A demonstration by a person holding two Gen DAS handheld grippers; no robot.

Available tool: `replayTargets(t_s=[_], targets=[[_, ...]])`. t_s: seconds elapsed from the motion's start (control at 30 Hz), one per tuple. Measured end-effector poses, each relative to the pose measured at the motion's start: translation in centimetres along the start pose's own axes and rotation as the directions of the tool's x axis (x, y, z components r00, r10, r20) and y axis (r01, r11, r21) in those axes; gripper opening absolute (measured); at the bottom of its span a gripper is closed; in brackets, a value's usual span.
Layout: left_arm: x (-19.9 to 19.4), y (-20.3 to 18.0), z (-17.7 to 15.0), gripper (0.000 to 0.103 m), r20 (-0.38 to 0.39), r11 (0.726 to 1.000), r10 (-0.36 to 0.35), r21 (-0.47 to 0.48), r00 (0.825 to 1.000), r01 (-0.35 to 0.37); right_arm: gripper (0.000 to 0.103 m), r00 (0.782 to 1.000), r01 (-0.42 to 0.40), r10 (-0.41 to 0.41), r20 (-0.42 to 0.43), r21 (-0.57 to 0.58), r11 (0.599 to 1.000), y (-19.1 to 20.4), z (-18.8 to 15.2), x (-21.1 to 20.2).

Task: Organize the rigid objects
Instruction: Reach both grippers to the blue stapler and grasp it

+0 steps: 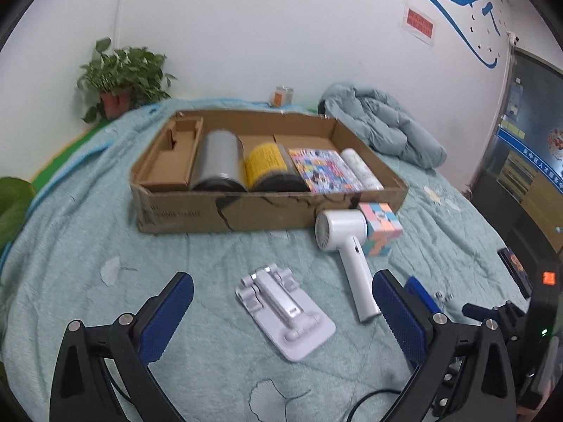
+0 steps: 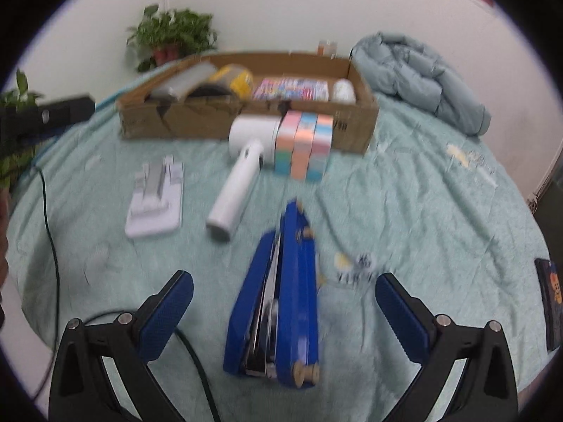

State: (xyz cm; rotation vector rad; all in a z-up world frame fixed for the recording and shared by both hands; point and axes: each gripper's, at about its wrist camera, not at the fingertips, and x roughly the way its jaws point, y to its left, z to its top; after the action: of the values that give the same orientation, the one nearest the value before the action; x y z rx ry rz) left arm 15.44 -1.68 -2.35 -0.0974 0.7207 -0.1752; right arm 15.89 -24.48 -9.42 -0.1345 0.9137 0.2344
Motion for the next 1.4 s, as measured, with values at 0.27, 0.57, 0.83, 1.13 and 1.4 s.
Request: replayTargets(t_s=[0.27, 0.57, 0.83, 1.13, 1.4], targets=[[1.6, 1.0, -1.8, 0.102, -0.067, 0.998, -0.047, -0.043, 0.997, 0.044, 0.053, 0.995, 0.016, -0.023, -0.099, -0.075, 0.997, 2.0, -1.8, 2.1], [1.4, 1.8, -2.1, 0.102, -0.079, 0.995, -0.085, -0.059, 0.993, 0.081, 0.050, 0.973, -0.176, 0.186, -0.134, 0.081, 0.981, 1.3, -1.2, 1.4], [2.0, 2.8, -2.1, 0.102, -0.115, 0.985, -0.150, -0.099, 0.982, 0.138, 0.048, 0.803, -0.516, 0.580, -0.133, 0.331, 0.790, 1.6, -0.7, 2.7], [4.5, 2.1, -2.7, 0.102, -0.216, 0.948, -0.301, -0.170, 0.929, 0.268, 0.050, 0.730, -0.587, 0.680, -0.061, 0.452, 0.671, -0.7, 0.7, 5.3], [7.3, -1.7, -2.9, 0.102, -0.284, 0.915, -0.400, -0.187, 0.871, 0.358, 0.085, 0.932, -0.359, 0.362, -0.001, 0.116, 0.926, -0.7, 2.0, 0.4]])
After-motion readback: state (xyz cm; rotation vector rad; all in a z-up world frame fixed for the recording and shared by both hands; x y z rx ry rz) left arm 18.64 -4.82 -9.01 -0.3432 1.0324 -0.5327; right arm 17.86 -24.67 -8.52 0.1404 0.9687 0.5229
